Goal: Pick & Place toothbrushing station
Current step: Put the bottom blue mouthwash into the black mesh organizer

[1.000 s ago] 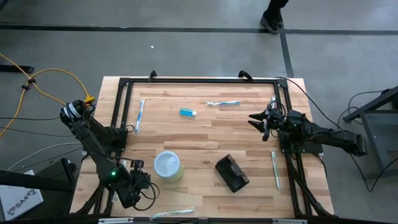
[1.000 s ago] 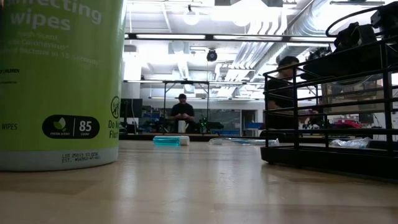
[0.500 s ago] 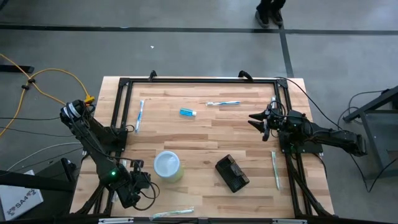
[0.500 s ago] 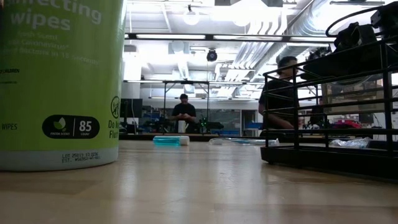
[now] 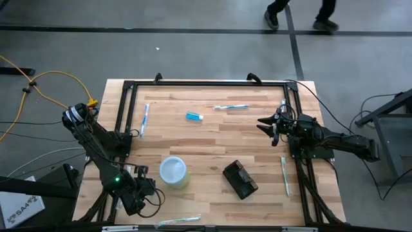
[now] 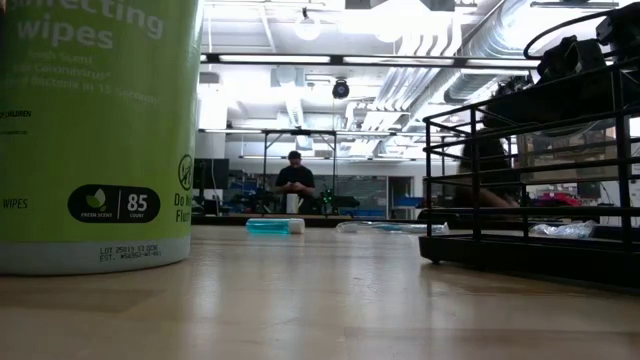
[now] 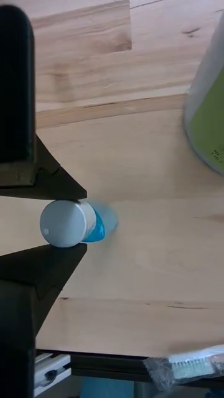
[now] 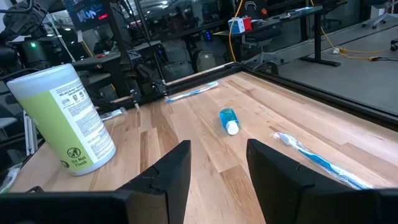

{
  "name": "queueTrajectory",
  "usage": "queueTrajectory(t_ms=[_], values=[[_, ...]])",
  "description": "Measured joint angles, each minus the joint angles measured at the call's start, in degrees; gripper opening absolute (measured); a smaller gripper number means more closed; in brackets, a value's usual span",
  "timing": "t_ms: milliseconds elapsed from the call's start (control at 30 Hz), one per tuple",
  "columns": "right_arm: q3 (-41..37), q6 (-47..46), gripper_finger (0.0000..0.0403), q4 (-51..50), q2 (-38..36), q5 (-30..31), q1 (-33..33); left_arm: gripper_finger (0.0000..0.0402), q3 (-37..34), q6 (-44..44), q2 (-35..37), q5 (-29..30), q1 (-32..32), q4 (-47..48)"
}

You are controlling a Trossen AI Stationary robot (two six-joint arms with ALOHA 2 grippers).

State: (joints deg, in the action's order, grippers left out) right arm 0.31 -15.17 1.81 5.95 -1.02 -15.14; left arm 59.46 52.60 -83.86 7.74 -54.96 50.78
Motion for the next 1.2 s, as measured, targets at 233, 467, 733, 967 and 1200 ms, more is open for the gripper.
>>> queueTrajectory(t_ms=[233, 467, 733, 967, 1200], values=[[-0.01, 0.01, 0.0148, 0.00, 0.00, 0.00, 0.00, 0.0089, -0.02, 0.87, 2.32, -0.74, 0.00, 0.98], [-0.01, 0.01, 0.0148, 0.02, -0.01, 0.00, 0.00, 0.0089, 0.45, 1.05, 4.35, -1.00, 0.00, 1.29], [0.01, 0.01, 0.0148, 0.02, 0.01, 0.00, 0.00, 0.0089, 4.10, -0.06, 4.33, -1.66, -0.16, 2.03], [-0.01, 0.00, 0.0148, 0.00, -0.01, 0.00, 0.00, 0.0089, 6.13, -0.06, 4.24, -2.31, -0.50, 2.04], [0.01, 0.00, 0.0148, 0.00, 0.01, 0.00, 0.00, 0.0089, 12.11, -4.92, 1.27, -2.28, -0.72, 2.21]])
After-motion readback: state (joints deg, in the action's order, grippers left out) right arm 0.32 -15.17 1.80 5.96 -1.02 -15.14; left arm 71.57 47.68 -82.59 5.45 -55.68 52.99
